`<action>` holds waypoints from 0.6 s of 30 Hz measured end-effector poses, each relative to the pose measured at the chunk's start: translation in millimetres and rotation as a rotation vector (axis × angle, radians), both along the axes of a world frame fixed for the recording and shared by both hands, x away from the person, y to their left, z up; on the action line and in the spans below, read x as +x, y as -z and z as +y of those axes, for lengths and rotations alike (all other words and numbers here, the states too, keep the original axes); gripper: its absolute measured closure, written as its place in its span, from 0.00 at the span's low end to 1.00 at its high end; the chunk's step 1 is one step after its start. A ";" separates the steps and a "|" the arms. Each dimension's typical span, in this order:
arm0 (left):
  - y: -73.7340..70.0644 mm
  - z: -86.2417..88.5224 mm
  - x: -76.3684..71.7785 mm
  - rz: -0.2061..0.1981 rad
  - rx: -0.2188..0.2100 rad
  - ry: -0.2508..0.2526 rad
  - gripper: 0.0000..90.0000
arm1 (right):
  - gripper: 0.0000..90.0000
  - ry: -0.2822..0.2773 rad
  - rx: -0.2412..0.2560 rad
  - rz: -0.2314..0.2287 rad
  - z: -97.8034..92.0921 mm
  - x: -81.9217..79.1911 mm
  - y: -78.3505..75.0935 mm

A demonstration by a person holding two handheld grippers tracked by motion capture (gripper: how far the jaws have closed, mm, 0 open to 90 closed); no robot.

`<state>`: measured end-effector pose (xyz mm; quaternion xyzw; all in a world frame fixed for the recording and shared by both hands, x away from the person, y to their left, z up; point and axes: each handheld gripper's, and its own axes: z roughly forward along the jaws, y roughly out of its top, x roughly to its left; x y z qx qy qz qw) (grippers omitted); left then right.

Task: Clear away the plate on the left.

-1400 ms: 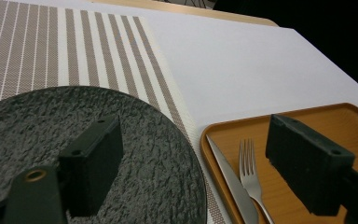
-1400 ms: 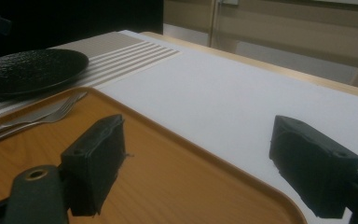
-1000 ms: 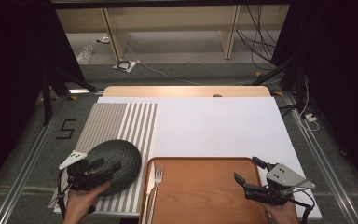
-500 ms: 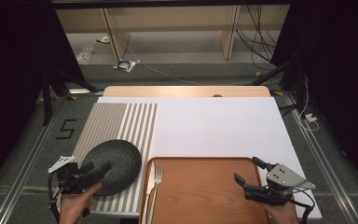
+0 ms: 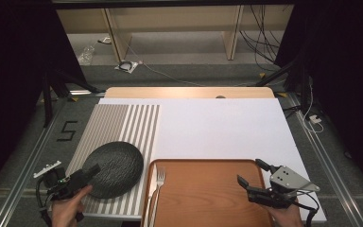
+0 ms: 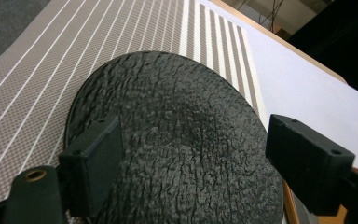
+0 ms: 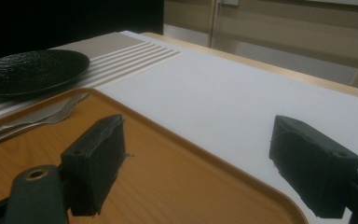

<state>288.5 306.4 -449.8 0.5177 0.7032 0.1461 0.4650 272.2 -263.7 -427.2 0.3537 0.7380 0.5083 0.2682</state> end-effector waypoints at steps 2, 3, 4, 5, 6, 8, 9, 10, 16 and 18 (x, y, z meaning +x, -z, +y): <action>0.9 2.1 -0.8 0.006 -0.010 -0.015 0.21 | 0.21 -0.001 0.002 -0.001 0.2 0.1 0.2; 1.6 3.2 -1.0 0.010 -0.021 -0.029 0.21 | 0.21 -0.001 0.002 0.001 0.3 -0.1 0.2; 2.5 4.8 -0.9 0.017 -0.032 -0.040 0.22 | 0.21 -0.001 0.003 -0.001 0.3 0.0 0.1; 3.7 6.9 -0.7 0.025 -0.037 -0.049 0.22 | 0.22 0.000 0.002 0.002 0.3 0.0 0.0; 5.2 9.6 -0.8 0.035 -0.050 -0.061 0.22 | 0.22 -0.001 0.003 0.002 0.5 0.1 0.1; 7.0 12.4 -1.4 0.043 -0.078 -0.080 0.22 | 0.22 0.001 -0.002 0.005 0.0 -0.1 0.0; 7.8 13.1 -1.6 0.042 -0.102 -0.100 0.22 | 0.22 0.002 0.000 0.005 0.0 -0.1 0.0; 9.3 14.5 -2.6 0.044 -0.132 -0.110 0.22 | 0.22 0.003 0.003 0.002 0.0 0.3 0.1; 16.8 20.7 -9.1 0.079 -0.246 -0.172 0.22 | 0.22 0.002 -0.001 0.001 0.0 0.1 0.1; 19.6 21.7 -10.7 0.090 -0.278 -0.192 0.22 | 0.22 0.003 -0.004 0.006 -0.1 -0.3 0.1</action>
